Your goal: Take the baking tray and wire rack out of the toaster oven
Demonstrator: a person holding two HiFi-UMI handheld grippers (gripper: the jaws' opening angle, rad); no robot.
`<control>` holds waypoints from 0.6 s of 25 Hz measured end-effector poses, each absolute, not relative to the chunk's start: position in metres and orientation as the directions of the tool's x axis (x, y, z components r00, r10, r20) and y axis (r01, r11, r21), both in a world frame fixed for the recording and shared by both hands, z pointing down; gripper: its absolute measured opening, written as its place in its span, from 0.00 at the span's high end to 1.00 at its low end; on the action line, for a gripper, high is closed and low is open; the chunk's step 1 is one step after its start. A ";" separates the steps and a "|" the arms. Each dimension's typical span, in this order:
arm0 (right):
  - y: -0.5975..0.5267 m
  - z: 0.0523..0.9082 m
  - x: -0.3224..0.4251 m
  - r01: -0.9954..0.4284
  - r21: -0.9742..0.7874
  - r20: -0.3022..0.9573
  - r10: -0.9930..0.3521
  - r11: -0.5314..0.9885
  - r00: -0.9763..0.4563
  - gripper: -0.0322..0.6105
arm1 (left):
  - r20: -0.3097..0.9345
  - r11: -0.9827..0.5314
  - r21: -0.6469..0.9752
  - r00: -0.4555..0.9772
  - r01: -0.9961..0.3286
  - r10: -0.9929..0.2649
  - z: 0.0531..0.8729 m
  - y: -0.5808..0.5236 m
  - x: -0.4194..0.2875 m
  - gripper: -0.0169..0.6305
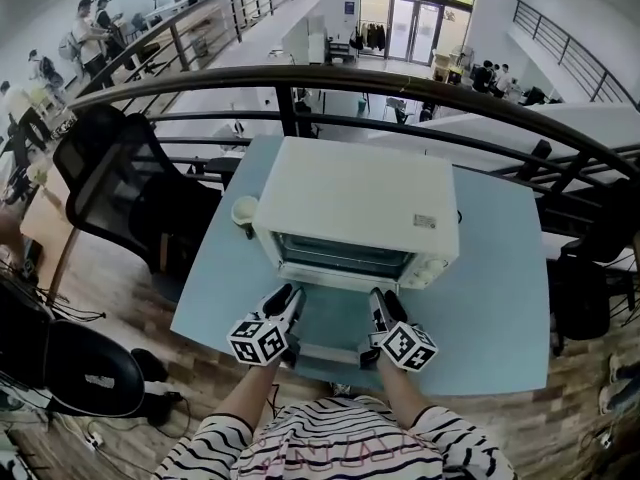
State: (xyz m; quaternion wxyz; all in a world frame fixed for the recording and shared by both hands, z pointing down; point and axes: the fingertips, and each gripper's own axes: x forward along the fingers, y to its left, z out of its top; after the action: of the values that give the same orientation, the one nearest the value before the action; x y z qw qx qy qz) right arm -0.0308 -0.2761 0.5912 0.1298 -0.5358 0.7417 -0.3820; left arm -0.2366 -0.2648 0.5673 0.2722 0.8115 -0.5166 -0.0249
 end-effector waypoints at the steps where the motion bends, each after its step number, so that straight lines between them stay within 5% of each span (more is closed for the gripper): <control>1: -0.280 0.595 -0.030 -0.660 -0.744 0.212 -0.899 0.106 -0.382 0.63 | 0.243 -0.306 0.482 0.461 -0.821 -0.853 0.570 -0.271 -0.236 0.77; 15: -0.345 0.617 -0.016 -0.354 -0.935 0.129 -0.954 -0.026 -0.271 0.67 | 0.261 -0.153 0.676 0.428 -0.721 -0.865 0.608 -0.358 -0.232 0.76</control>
State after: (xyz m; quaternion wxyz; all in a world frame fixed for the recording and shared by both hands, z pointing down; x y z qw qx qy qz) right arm -0.0159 -0.3451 0.6171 0.3053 -0.5210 0.6275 -0.4915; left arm -0.2316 -0.3580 0.6085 0.3829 0.7532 -0.5264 -0.0946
